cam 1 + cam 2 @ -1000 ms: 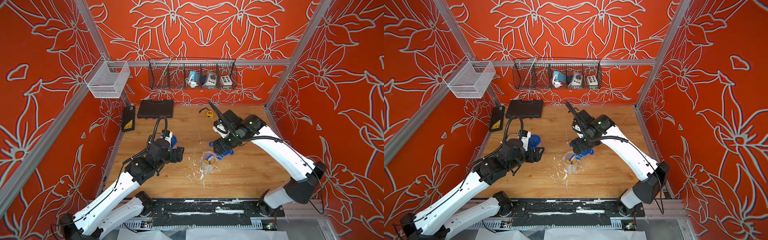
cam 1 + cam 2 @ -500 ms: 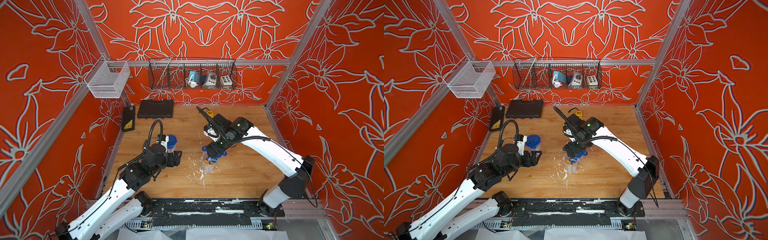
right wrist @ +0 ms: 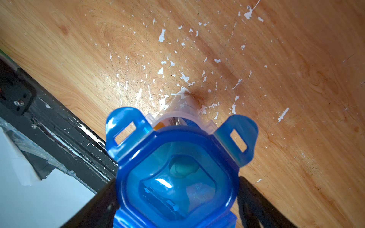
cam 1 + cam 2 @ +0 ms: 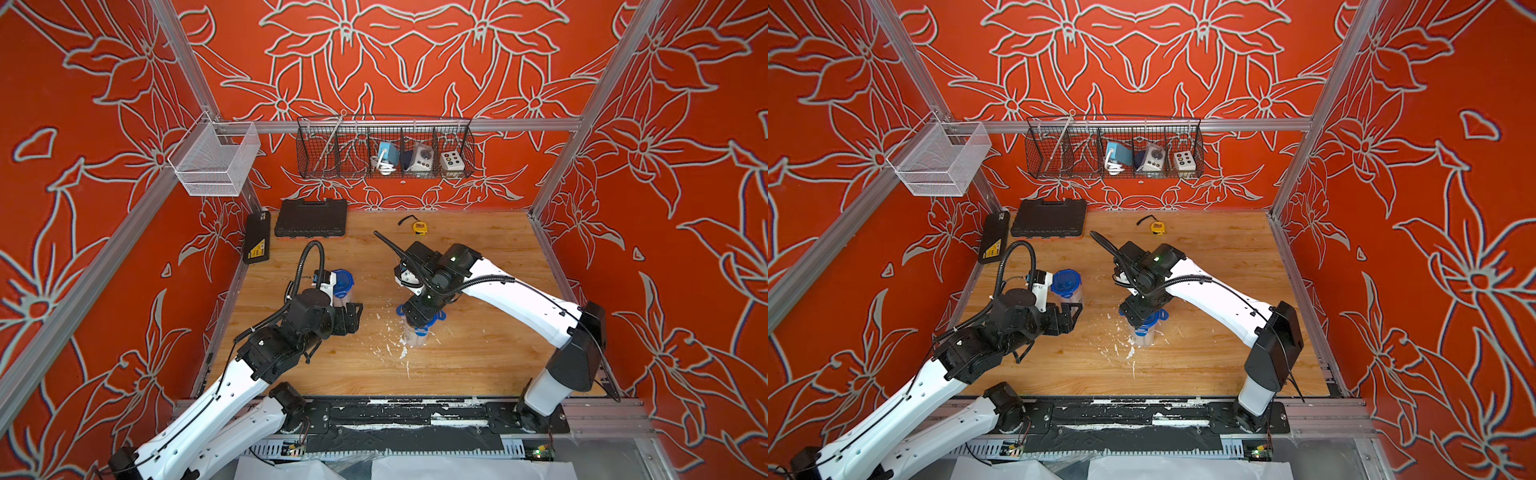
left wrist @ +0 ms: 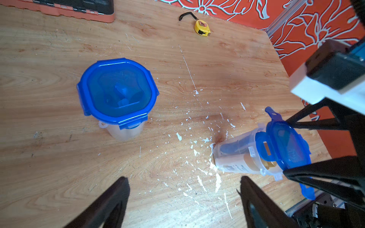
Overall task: Pack away toiletry kits
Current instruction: Close the lid on the container.
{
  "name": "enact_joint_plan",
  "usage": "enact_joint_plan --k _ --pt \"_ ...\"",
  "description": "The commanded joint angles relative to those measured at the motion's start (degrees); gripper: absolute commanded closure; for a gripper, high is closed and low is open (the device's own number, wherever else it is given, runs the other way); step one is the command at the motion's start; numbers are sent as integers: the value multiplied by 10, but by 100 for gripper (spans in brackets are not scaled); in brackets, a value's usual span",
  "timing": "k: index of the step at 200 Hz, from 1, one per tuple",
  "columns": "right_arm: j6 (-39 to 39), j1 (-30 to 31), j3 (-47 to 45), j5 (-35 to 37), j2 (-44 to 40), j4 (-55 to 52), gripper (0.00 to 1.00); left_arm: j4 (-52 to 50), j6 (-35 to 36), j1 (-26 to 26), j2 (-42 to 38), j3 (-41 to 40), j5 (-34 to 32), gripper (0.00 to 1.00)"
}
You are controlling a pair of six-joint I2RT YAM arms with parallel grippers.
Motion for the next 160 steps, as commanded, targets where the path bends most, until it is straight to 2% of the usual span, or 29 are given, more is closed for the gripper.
enact_joint_plan --k 1,84,160 --pt "-9 4 -15 19 5 10 35 -4 -10 3 -8 4 3 14" --pt "10 11 -64 23 2 42 36 -2 -5 3 -5 5 4 14" --pt "38 13 -81 -10 -15 55 36 9 -3 3 4 0 12 14"
